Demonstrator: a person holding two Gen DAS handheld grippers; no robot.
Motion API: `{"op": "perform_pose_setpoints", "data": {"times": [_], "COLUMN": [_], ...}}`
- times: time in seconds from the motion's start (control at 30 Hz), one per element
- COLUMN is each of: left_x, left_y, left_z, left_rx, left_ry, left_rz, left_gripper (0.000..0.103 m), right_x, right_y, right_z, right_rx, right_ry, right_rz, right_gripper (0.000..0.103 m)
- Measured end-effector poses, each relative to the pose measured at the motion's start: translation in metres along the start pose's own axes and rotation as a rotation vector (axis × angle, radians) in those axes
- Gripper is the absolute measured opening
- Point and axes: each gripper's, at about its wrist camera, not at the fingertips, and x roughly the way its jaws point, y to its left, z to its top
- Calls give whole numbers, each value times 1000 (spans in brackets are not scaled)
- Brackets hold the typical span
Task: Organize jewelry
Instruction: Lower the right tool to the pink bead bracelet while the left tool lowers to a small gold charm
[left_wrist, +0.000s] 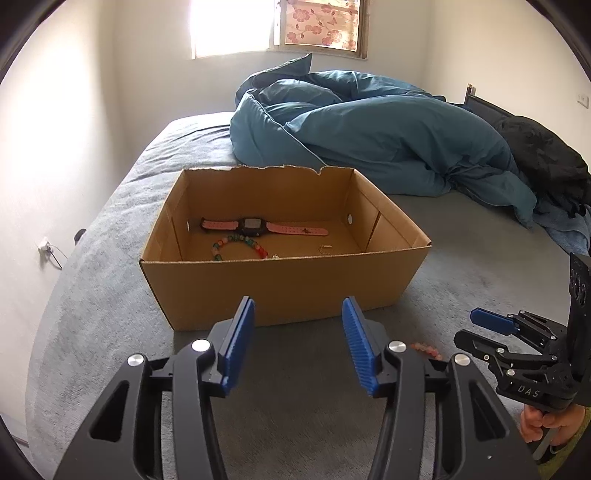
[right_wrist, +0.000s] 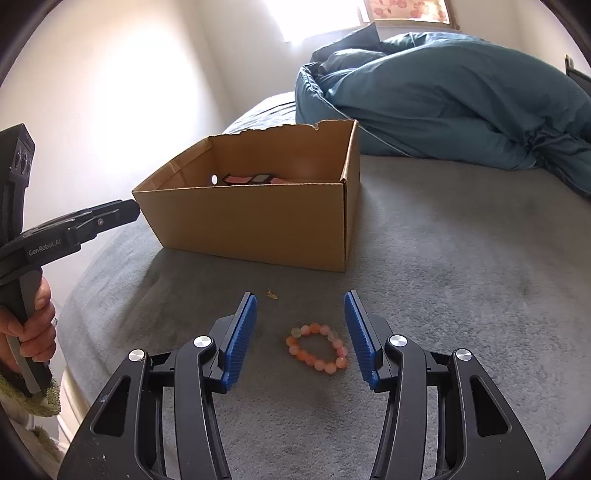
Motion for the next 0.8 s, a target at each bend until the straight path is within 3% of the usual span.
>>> {"op": "perform_pose_setpoints", "data": {"times": [0.43, 0.8], "left_x": [0, 33], "left_y": [-4, 0], "left_z": [-1, -36], "left_rx": [20, -17], "left_ry": [-8, 50], "left_rz": [18, -73], "left_gripper": [50, 59], "right_x": [0, 8], "right_y": [-1, -18], "right_z": [-1, -16], "right_rx": [3, 54], "right_ry": [-4, 25], "right_rz": [5, -20], "right_gripper": [48, 48]}}
